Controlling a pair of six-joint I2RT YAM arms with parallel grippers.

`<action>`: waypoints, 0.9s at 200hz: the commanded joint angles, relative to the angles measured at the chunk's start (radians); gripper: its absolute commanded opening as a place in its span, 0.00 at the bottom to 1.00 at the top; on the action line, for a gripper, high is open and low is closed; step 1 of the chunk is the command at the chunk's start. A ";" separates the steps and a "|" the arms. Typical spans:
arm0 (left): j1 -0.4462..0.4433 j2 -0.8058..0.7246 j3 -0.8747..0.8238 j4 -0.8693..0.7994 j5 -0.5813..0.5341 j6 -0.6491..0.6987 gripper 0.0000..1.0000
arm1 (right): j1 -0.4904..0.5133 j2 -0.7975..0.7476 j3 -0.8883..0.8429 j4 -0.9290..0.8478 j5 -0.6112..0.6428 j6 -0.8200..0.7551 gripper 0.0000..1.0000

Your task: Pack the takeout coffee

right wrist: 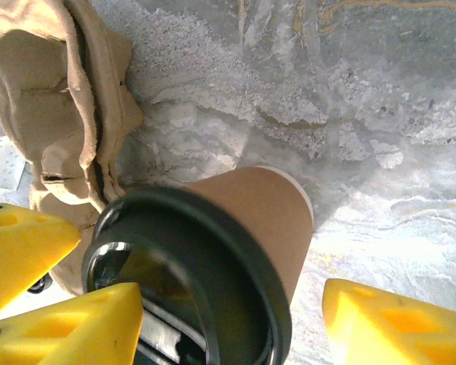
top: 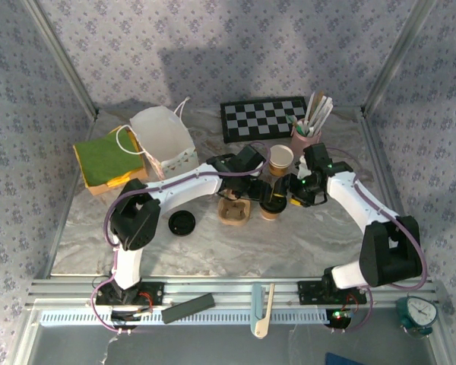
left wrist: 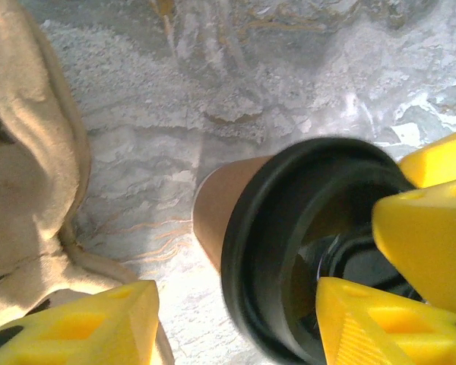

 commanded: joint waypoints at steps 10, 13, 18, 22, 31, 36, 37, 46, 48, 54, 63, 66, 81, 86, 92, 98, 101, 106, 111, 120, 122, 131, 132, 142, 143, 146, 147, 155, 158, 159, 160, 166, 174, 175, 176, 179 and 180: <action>-0.013 0.018 0.056 -0.081 -0.011 0.017 0.63 | 0.004 -0.046 0.064 -0.034 -0.001 0.009 0.70; -0.014 0.017 0.061 -0.082 -0.011 0.018 0.64 | 0.004 -0.048 0.065 -0.036 0.001 0.010 0.70; -0.013 0.018 0.066 -0.084 -0.010 0.018 0.64 | 0.003 -0.052 0.068 -0.038 0.005 0.011 0.71; -0.013 0.016 0.069 -0.085 -0.010 0.017 0.65 | 0.003 -0.055 0.070 -0.039 0.007 0.013 0.71; -0.013 0.013 0.077 -0.085 -0.011 0.015 0.66 | 0.001 -0.061 0.071 -0.042 0.011 0.012 0.71; -0.012 0.011 0.082 -0.086 -0.013 0.013 0.67 | 0.000 -0.065 0.073 -0.045 0.013 0.013 0.71; -0.012 0.011 0.083 -0.087 -0.013 0.013 0.67 | 0.000 -0.066 0.073 -0.045 0.012 0.012 0.72; -0.012 0.004 0.091 -0.091 -0.013 0.011 0.69 | -0.002 -0.073 0.077 -0.050 0.016 0.013 0.72; -0.010 0.003 0.094 -0.091 -0.013 0.011 0.69 | -0.002 -0.074 0.077 -0.051 0.017 0.014 0.72; -0.010 -0.003 0.101 -0.091 -0.013 0.008 0.71 | -0.002 -0.081 0.080 -0.054 0.021 0.013 0.74; -0.008 -0.014 0.110 -0.091 -0.017 0.006 0.72 | -0.002 -0.091 0.085 -0.062 0.032 0.013 0.75; -0.007 -0.018 0.114 -0.090 -0.019 0.005 0.73 | -0.002 -0.094 0.087 -0.068 0.038 0.012 0.76; -0.001 -0.043 0.137 -0.124 -0.038 0.003 0.77 | -0.002 -0.114 0.101 -0.088 0.075 0.007 0.81; 0.003 -0.053 0.147 -0.132 -0.045 0.005 0.79 | -0.001 -0.122 0.105 -0.096 0.091 0.005 0.83; 0.006 -0.065 0.156 -0.141 -0.053 0.009 0.81 | 0.000 -0.129 0.112 -0.102 0.108 0.004 0.84; 0.009 -0.078 0.166 -0.151 -0.068 0.012 0.83 | 0.000 -0.138 0.115 -0.107 0.125 0.004 0.87; 0.011 -0.084 0.172 -0.157 -0.075 0.014 0.84 | 0.002 -0.141 0.118 -0.111 0.132 0.004 0.88; 0.012 -0.095 0.183 -0.167 -0.089 0.020 0.85 | 0.003 -0.147 0.122 -0.114 0.144 0.005 0.88; 0.014 -0.106 0.192 -0.176 -0.099 0.026 0.87 | 0.005 -0.149 0.127 -0.117 0.154 0.009 0.90; 0.019 -0.126 0.207 -0.195 -0.120 0.033 0.92 | 0.009 -0.153 0.137 -0.125 0.171 0.016 0.91; 0.020 -0.130 0.209 -0.199 -0.126 0.035 0.92 | 0.010 -0.153 0.140 -0.126 0.173 0.016 0.92; 0.025 -0.151 0.221 -0.213 -0.152 0.040 0.97 | 0.019 -0.152 0.155 -0.136 0.186 0.014 0.94; 0.026 -0.154 0.222 -0.214 -0.155 0.040 0.98 | 0.019 -0.152 0.156 -0.137 0.187 0.014 0.95; 0.032 -0.180 0.226 -0.224 -0.176 0.046 1.00 | 0.030 -0.148 0.170 -0.150 0.206 0.013 1.00; 0.033 -0.182 0.226 -0.225 -0.178 0.046 1.00 | 0.031 -0.147 0.173 -0.150 0.207 0.013 1.00; 0.036 -0.191 0.226 -0.226 -0.182 0.050 1.00 | 0.034 -0.147 0.179 -0.154 0.212 0.012 1.00; 0.038 -0.193 0.226 -0.226 -0.182 0.050 1.00 | 0.036 -0.146 0.180 -0.155 0.214 0.011 1.00; 0.046 -0.214 0.225 -0.230 -0.193 0.051 1.00 | 0.047 -0.141 0.192 -0.162 0.229 0.011 1.00; 0.049 -0.222 0.225 -0.232 -0.198 0.051 1.00 | 0.052 -0.139 0.198 -0.165 0.234 0.010 1.00; 0.050 -0.225 0.225 -0.232 -0.199 0.051 1.00 | 0.053 -0.139 0.200 -0.166 0.236 0.010 1.00; 0.052 -0.228 0.225 -0.233 -0.201 0.050 1.00 | 0.054 -0.138 0.200 -0.167 0.237 0.010 1.00; 0.060 -0.242 0.223 -0.238 -0.209 0.049 1.00 | 0.062 -0.136 0.200 -0.173 0.248 0.010 1.00; 0.070 -0.262 0.220 -0.243 -0.220 0.050 1.00 | 0.075 -0.128 0.234 -0.178 0.261 0.010 1.00; 0.071 -0.265 0.220 -0.243 -0.221 0.051 1.00 | 0.076 -0.128 0.237 -0.178 0.262 0.010 1.00; 0.072 -0.267 0.219 -0.244 -0.222 0.051 1.00 | 0.078 -0.127 0.239 -0.179 0.264 0.009 1.00; 0.075 -0.275 0.219 -0.248 -0.227 0.051 1.00 | 0.084 -0.123 0.244 -0.181 0.269 0.009 1.00; 0.076 -0.276 0.219 -0.249 -0.228 0.052 1.00 | 0.085 -0.122 0.245 -0.181 0.271 0.009 1.00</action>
